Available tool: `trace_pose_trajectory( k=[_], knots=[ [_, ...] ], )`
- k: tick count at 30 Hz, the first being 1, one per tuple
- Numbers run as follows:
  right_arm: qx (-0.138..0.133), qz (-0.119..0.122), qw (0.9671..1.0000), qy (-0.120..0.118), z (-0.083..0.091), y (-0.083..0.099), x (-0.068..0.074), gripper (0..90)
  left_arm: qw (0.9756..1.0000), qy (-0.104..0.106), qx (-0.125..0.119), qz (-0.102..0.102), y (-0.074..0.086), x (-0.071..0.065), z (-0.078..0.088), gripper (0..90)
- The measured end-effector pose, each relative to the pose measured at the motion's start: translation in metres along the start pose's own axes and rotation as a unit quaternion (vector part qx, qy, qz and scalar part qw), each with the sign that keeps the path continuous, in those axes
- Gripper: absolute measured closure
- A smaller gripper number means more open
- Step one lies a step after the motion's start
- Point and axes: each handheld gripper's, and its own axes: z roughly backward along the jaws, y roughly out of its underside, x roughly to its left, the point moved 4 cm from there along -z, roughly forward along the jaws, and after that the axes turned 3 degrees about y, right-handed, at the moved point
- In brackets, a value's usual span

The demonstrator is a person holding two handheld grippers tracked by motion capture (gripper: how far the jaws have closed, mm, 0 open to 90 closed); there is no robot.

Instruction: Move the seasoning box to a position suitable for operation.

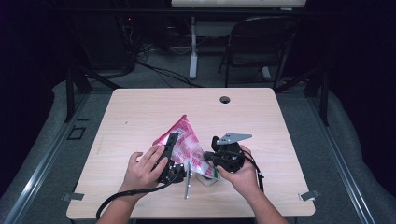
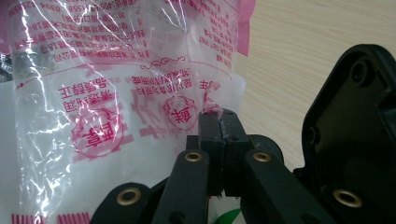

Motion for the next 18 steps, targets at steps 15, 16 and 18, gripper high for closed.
trace_pose_trajectory(
  k=[15, 16, 18],
  knots=[
    [0.001, 0.001, 1.0, 0.002, 0.0006, 0.0007, -0.0007, 89.8, 1.0, 0.003, 0.001, 0.001, -0.0019, 0.0006, 0.001, 63.1],
    [0.001, 0.0, 1.0, 0.001, 0.0002, 0.0008, -0.0006, 89.8, 1.0, 0.003, 0.001, 0.001, -0.0019, 0.0007, 0.0009, 63.1],
    [0.001, 0.0, 1.0, 0.001, 0.0002, 0.0009, -0.0007, 89.8, 1.0, 0.002, 0.001, -0.001, -0.002, 0.0008, 0.001, 63.1]
  ],
)
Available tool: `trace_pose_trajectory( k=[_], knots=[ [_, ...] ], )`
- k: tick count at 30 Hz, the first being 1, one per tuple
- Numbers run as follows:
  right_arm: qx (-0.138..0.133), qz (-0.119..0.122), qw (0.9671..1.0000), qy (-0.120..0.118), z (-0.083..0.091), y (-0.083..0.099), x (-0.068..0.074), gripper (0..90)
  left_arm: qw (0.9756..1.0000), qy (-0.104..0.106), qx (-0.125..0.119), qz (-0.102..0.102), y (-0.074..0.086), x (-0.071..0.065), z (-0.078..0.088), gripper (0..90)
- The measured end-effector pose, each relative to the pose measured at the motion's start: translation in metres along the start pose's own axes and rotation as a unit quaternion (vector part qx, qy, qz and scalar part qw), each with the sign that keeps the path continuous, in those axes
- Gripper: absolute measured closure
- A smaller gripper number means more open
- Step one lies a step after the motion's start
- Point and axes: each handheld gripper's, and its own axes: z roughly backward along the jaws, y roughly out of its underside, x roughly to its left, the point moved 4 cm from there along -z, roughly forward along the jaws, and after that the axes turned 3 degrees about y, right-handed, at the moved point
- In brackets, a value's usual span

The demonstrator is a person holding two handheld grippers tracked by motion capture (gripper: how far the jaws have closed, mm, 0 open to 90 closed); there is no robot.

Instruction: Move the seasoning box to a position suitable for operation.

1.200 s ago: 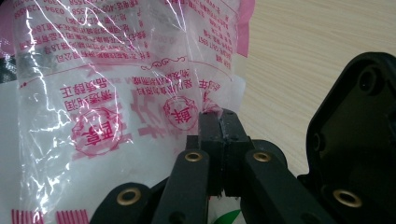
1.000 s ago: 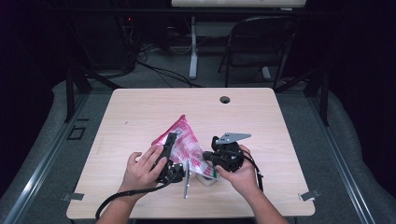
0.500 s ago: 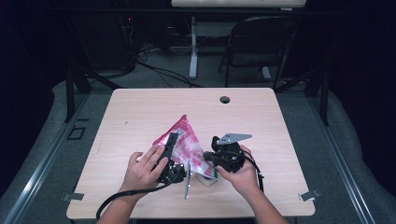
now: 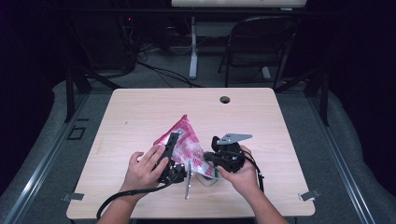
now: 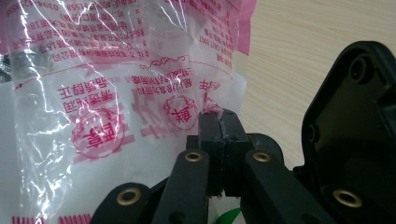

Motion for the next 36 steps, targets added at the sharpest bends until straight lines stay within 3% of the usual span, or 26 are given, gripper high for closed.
trace_pose_trajectory(
  k=[36],
  knots=[
    [0.001, -0.004, 1.0, 0.0, 0.0007, 0.0017, -0.0007, 89.9, 1.0, 0.003, -0.001, -0.001, 0.0002, -0.0017, 0.0001, 63.2]
  ],
)
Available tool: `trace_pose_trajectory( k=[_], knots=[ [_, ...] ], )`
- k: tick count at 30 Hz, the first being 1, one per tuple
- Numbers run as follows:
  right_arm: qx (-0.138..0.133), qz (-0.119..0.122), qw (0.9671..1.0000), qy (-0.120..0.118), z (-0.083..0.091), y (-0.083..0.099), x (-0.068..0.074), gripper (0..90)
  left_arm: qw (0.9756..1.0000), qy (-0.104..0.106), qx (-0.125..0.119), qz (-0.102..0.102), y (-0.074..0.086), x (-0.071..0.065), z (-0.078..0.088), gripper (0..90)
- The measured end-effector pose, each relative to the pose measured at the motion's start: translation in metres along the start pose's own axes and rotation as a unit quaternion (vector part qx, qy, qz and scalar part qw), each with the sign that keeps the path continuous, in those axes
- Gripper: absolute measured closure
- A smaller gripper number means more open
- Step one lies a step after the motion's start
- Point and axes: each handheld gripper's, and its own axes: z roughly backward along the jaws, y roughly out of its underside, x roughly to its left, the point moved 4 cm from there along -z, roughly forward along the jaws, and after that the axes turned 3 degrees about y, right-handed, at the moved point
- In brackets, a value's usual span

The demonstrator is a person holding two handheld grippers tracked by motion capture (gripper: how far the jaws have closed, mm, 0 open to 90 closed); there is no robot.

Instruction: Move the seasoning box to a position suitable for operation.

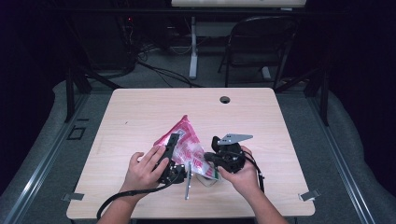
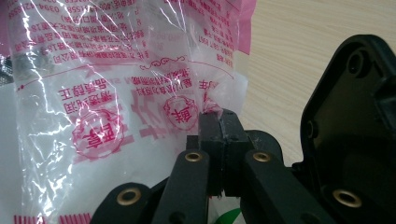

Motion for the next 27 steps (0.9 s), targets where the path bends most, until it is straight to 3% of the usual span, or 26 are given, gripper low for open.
trace_pose_trajectory(
  k=[13, 27],
  knots=[
    [-0.004, -0.004, 1.0, -0.001, 0.003, -0.001, -0.001, 90.0, 0.9996, 0.019, 0.005, 0.019, 0.006, -0.007, -0.003, 64.2],
    [-0.022, 0.001, 0.9997, -0.007, 0.011, -0.007, 0.003, 90.0, 0.9955, 0.057, 0.013, 0.074, 0.019, -0.015, -0.008, 66.1]
  ],
)
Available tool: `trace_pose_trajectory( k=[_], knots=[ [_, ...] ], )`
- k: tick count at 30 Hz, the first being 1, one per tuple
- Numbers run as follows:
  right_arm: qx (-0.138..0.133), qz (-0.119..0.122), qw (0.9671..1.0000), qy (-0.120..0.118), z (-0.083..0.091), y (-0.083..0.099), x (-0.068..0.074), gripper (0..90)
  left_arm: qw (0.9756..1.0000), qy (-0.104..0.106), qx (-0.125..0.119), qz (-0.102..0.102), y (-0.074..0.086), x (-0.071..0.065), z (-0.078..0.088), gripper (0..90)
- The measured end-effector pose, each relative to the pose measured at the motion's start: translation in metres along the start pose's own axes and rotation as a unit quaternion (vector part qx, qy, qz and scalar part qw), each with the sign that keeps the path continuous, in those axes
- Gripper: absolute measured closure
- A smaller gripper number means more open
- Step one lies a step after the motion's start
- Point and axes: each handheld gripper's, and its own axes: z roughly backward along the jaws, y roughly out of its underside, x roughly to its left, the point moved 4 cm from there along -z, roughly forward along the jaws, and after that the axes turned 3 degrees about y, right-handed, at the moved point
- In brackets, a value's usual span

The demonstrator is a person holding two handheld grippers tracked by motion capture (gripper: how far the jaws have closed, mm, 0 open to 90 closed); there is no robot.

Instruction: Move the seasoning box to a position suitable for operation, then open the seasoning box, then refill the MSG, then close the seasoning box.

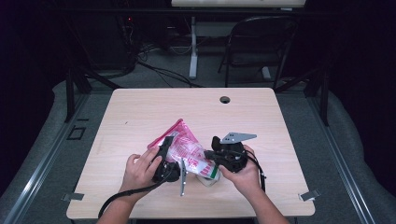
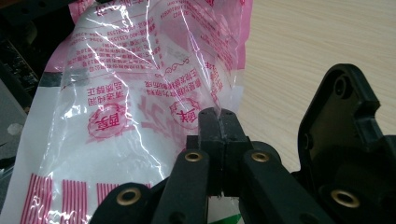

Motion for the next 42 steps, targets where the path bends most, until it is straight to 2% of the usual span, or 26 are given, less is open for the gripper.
trace_pose_trajectory(
  k=[1, 8, 15, 18, 21, 22, 24, 25, 26, 27, 28, 29, 30, 31, 33, 34, 35, 36, 37, 38, 39, 40, 41, 42],
  knots=[
    [-0.001, -0.001, 1.0, -0.002, -0.001, 0.0, 0.001, 90.0, 0.9999, 0.011, 0.001, 0.011, 0.002, -0.002, 0.0, 66.2],
    [0.002, 0.002, 1.0, -0.004, -0.001, 0.0, 0.003, 90.0, 0.9992, 0.023, -0.005, 0.033, 0.006, -0.007, -0.002, 67.1],
    [0.007, 0.003, 0.9999, -0.007, -0.002, 0.0, 0.004, 90.0, 0.9972, 0.043, -0.009, 0.06, 0.009, -0.012, -0.003, 67.7],
    [0.01, 0.003, 0.9999, -0.007, -0.003, 0.0, 0.004, 90.0, 0.9968, 0.047, -0.008, 0.065, 0.01, -0.014, -0.003, 67.8],
    [0.008, 0.002, 0.9999, -0.009, -0.002, -0.001, 0.003, 90.0, 0.9942, 0.059, -0.014, 0.089, 0.011, -0.016, -0.003, 68.0],
    [0.008, 0.002, 0.9999, -0.009, -0.002, -0.001, 0.003, 90.0, 0.9942, 0.059, -0.014, 0.089, 0.011, -0.016, -0.003, 68.1],
    [0.006, 0.001, 0.9999, -0.012, -0.002, -0.001, 0.004, 90.0, 0.9927, 0.064, -0.016, 0.101, 0.013, -0.016, -0.004, 68.2],
    [0.006, 0.003, 0.9999, -0.011, -0.002, -0.002, 0.005, 90.0, 0.9911, 0.072, -0.019, 0.111, 0.013, -0.017, -0.004, 68.3],
    [0.006, 0.003, 0.9999, -0.011, -0.002, -0.002, 0.005, 90.0, 0.9911, 0.072, -0.019, 0.111, 0.013, -0.017, -0.004, 68.4],
    [0.006, 0.003, 0.9999, -0.012, -0.002, -0.002, 0.005, 90.0, 0.9893, 0.075, -0.023, 0.123, 0.014, -0.018, -0.004, 68.4],
    [0.004, 0.002, 0.9999, -0.013, -0.002, -0.002, 0.006, 90.0, 0.9893, 0.075, -0.023, 0.123, 0.014, -0.018, -0.004, 68.4],
    [0.003, 0.003, 0.9999, -0.014, -0.001, -0.003, 0.006, 90.0, 0.9868, 0.082, -0.029, 0.137, 0.015, -0.019, -0.005, 68.5],
    [0.003, 0.003, 0.9999, -0.016, -0.001, -0.004, 0.006, 90.0, 0.9868, 0.082, -0.029, 0.137, 0.015, -0.019, -0.005, 68.5],
    [0.003, 0.002, 0.9999, -0.016, -0.001, -0.004, 0.006, 90.0, 0.9846, 0.089, -0.03, 0.148, 0.016, -0.02, -0.006, 68.5],
    [0.002, 0.001, 0.9998, -0.018, -0.002, -0.004, 0.006, 89.9, 0.982, 0.098, -0.031, 0.159, 0.018, -0.02, -0.006, 68.6],
    [0.002, 0.001, 0.9998, -0.018, -0.002, -0.004, 0.006, 89.9, 0.982, 0.098, -0.031, 0.159, 0.018, -0.02, -0.006, 68.6],
    [0.001, 0.002, 0.9998, -0.02, -0.003, -0.004, 0.007, 89.7, 0.9783, 0.106, -0.036, 0.174, 0.019, -0.021, -0.007, 68.6],
    [0.001, 0.002, 0.9998, -0.02, -0.003, -0.004, 0.007, 89.7, 0.9783, 0.106, -0.036, 0.174, 0.019, -0.021, -0.007, 68.7],
    [-0.001, 0.003, 0.9998, -0.021, -0.002, -0.004, 0.007, 88.7, 0.9749, 0.113, -0.04, 0.188, 0.02, -0.02, -0.008, 68.7],
    [-0.002, 0.002, 0.9997, -0.023, -0.002, -0.005, 0.007, 85.9, 0.9749, 0.113, -0.04, 0.188, 0.02, -0.02, -0.008, 68.8],
    [-0.006, -0.001, 0.9997, -0.024, -0.002, -0.005, 0.007, 84.5, 0.9702, 0.125, -0.043, 0.203, 0.021, -0.021, -0.01, 68.8],
    [-0.006, -0.001, 0.9997, -0.024, -0.002, -0.005, 0.007, 84.5, 0.9702, 0.125, -0.043, 0.203, 0.021, -0.021, -0.01, 68.9],
    [-0.014, -0.005, 0.9995, -0.028, 0.0, -0.007, 0.006, 80.4, 0.9672, 0.13, -0.043, 0.214, 0.023, -0.021, -0.011, 68.9],
    [-0.018, -0.007, 0.9994, -0.029, 0.001, -0.007, 0.006, 78.1, 0.9654, 0.133, -0.044, 0.22, 0.024, -0.02, -0.011, 68.9]
  ],
)
